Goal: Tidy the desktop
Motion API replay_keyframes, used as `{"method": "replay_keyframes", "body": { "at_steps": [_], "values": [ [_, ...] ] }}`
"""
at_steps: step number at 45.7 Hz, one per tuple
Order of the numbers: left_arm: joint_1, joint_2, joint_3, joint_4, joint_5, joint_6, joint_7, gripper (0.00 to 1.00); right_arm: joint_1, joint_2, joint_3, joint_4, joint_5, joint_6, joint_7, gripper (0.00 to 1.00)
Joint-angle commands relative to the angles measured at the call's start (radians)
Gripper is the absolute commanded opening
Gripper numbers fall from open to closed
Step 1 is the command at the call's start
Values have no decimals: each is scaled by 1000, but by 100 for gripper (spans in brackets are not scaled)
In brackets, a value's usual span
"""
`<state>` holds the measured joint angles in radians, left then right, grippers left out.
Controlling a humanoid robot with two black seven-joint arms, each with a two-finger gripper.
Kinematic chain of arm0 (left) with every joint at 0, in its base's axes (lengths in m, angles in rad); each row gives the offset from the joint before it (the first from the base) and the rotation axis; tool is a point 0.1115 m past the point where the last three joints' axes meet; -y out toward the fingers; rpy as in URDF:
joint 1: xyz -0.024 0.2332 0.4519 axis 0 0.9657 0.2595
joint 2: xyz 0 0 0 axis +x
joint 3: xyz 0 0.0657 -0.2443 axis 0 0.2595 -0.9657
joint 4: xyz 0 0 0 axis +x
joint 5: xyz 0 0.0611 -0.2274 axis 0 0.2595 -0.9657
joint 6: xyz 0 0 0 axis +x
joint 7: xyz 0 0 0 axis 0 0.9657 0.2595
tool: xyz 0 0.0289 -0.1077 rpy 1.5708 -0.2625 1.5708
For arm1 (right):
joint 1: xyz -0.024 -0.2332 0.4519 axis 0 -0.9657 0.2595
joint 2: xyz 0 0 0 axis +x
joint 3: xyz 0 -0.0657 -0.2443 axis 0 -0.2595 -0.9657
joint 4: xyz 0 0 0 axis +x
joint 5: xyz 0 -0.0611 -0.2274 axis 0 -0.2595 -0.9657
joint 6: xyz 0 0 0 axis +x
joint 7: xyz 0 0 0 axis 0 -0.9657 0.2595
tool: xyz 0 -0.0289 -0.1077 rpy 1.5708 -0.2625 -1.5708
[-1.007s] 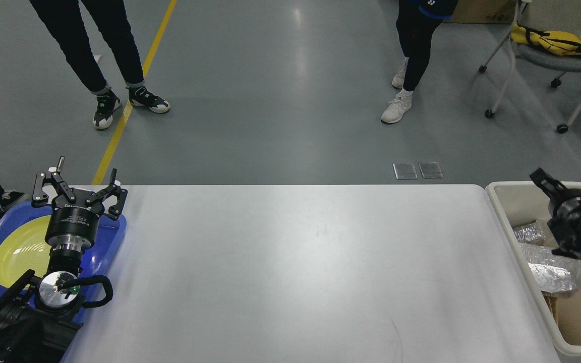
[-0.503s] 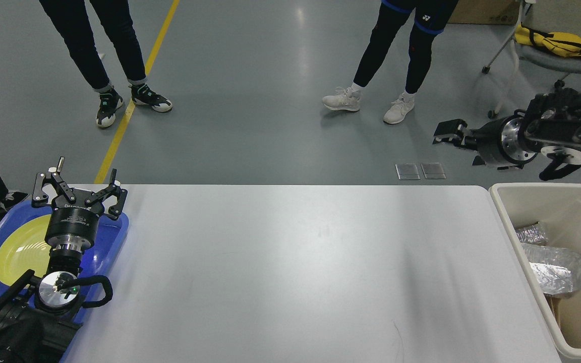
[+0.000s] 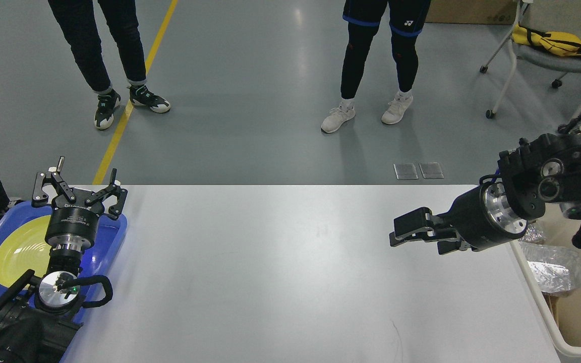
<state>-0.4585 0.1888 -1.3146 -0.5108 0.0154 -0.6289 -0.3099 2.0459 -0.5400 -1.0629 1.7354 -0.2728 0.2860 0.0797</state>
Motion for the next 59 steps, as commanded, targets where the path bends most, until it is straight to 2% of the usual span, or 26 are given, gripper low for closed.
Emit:
{"method": "replay_keyframes", "body": {
  "at_steps": [1, 12, 20, 34, 41, 47, 49, 51, 56, 59],
  "values": [
    [0, 0, 0, 0, 0, 0, 0, 97, -29, 8, 3, -4, 3, -7, 0, 100],
    [0, 0, 0, 0, 0, 0, 0, 97, -52, -20, 11, -19, 3, -11, 0, 100],
    [0, 0, 0, 0, 0, 0, 0, 97, -128, -72, 86, -112, 58, -33, 0, 100],
    [0, 0, 0, 0, 0, 0, 0, 97, -712, -130, 696, -442, 467, -117, -1, 100],
    [0, 0, 0, 0, 0, 0, 0, 97, -926, -118, 972, -551, 512, -126, -5, 100],
    [0, 0, 0, 0, 0, 0, 0, 97, -1093, -71, 1245, -600, 541, -228, 9, 100],
    [0, 0, 0, 0, 0, 0, 0, 97, -1159, -32, 1342, -626, 549, -263, 32, 100],
    [0, 0, 0, 0, 0, 0, 0, 97, -1213, 12, 1417, -669, 549, -287, 77, 100],
    [0, 0, 0, 0, 0, 0, 0, 97, -1280, 130, 1541, -839, 541, -314, 239, 100],
    [0, 0, 0, 0, 0, 0, 0, 97, -1297, 207, 1566, -973, 540, -309, 310, 100]
  ]
}}
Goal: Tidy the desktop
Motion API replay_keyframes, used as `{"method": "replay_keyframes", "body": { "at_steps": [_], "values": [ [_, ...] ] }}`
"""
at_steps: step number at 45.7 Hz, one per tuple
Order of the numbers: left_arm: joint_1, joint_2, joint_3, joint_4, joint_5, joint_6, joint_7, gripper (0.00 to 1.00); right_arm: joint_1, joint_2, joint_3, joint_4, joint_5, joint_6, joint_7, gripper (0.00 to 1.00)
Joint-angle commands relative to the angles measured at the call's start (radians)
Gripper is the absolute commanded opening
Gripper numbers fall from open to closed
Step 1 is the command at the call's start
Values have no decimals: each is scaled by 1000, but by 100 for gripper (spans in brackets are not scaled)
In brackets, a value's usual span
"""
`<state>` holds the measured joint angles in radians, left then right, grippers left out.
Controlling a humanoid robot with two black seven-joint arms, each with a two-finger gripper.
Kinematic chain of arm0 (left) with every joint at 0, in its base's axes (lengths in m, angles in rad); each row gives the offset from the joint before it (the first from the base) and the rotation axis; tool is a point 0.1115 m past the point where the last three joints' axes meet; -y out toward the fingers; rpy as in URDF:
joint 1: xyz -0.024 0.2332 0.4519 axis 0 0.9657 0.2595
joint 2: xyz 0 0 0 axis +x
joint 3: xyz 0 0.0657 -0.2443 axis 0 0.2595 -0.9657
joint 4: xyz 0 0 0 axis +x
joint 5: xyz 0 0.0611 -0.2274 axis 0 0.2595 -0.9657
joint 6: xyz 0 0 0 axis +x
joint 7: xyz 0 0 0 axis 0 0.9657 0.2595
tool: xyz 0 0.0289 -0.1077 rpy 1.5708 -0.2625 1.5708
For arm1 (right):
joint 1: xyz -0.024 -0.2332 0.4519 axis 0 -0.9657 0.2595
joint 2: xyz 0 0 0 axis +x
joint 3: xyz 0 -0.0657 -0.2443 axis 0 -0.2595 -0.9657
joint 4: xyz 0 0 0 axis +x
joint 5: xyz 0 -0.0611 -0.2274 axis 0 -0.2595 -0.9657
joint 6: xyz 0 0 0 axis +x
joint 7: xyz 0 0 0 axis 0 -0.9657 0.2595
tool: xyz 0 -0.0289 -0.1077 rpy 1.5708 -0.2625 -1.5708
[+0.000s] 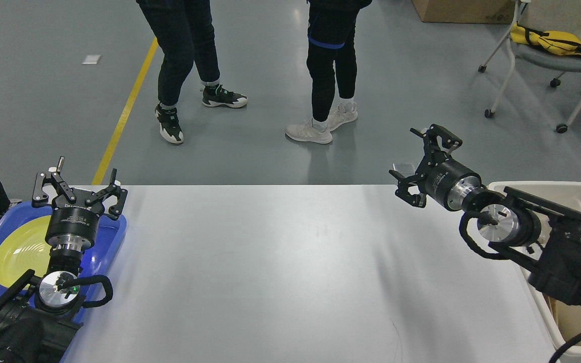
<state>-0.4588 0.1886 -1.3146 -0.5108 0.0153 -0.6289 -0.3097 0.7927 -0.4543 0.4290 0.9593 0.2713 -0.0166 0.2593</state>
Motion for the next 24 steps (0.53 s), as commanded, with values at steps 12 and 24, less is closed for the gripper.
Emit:
{"method": "replay_keyframes", "body": {
  "at_steps": [12, 24],
  "values": [
    [0, 0, 0, 0, 0, 0, 0, 97, -58, 244, 2, -404, -69, 20, 366, 100],
    [0, 0, 0, 0, 0, 0, 0, 97, -50, 260, -10, -401, -89, 20, 383, 100]
  ]
}}
